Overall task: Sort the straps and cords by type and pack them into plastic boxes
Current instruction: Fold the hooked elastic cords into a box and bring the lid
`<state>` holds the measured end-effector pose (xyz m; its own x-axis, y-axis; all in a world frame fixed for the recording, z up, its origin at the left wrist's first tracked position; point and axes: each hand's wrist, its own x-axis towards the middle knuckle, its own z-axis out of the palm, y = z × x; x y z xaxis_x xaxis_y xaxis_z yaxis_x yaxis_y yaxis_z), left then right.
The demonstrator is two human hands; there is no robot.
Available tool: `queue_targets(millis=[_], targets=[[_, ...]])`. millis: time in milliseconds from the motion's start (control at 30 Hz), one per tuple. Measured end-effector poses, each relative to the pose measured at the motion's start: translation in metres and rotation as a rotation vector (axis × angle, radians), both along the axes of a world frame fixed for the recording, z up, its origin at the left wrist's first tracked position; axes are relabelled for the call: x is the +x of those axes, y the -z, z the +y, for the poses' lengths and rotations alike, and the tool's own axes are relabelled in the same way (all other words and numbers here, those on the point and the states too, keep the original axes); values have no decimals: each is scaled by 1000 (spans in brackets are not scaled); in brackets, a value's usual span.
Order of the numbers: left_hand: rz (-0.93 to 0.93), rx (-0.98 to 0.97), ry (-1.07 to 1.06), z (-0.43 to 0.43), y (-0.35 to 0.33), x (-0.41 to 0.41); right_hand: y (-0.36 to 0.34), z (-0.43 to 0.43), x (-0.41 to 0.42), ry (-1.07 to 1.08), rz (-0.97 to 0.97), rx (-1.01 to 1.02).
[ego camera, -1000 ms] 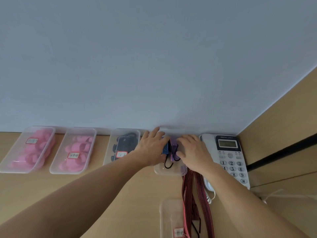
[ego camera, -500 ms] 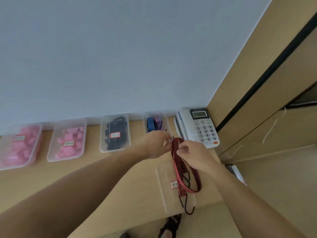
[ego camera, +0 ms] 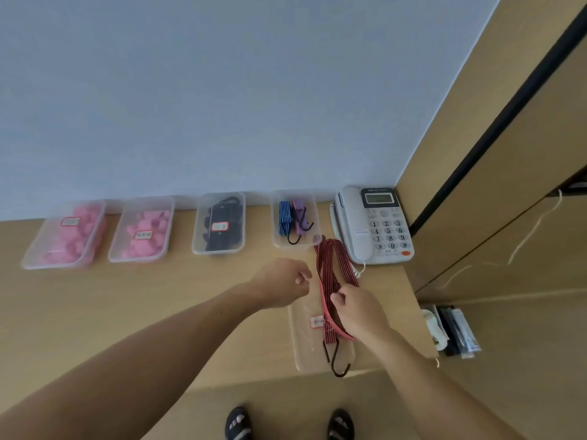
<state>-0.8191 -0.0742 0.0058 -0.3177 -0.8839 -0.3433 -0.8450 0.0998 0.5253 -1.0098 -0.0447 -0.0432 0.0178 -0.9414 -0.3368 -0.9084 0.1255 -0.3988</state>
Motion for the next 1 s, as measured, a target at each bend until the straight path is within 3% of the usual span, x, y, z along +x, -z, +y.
queue_targets(millis=[167, 333, 667, 767, 867, 1000], targets=[[-31, 32, -58, 16, 3, -11, 7, -8, -3, -77, 64, 94], [-19, 52, -111, 23, 3, -17, 7, -10, 4, -29, 147, 54], [-4, 36, -97, 22, -8, -24, 7, 6, 15, 28, 79, -6], [10, 23, -80, 20, -12, -25, 3, 6, 14, 111, -62, 87], [21, 10, -60, 18, -16, -25, -11, 4, 6, 182, -335, 183], [26, -28, -35, 13, -25, -24, -39, 1, -9, 202, -520, 118]])
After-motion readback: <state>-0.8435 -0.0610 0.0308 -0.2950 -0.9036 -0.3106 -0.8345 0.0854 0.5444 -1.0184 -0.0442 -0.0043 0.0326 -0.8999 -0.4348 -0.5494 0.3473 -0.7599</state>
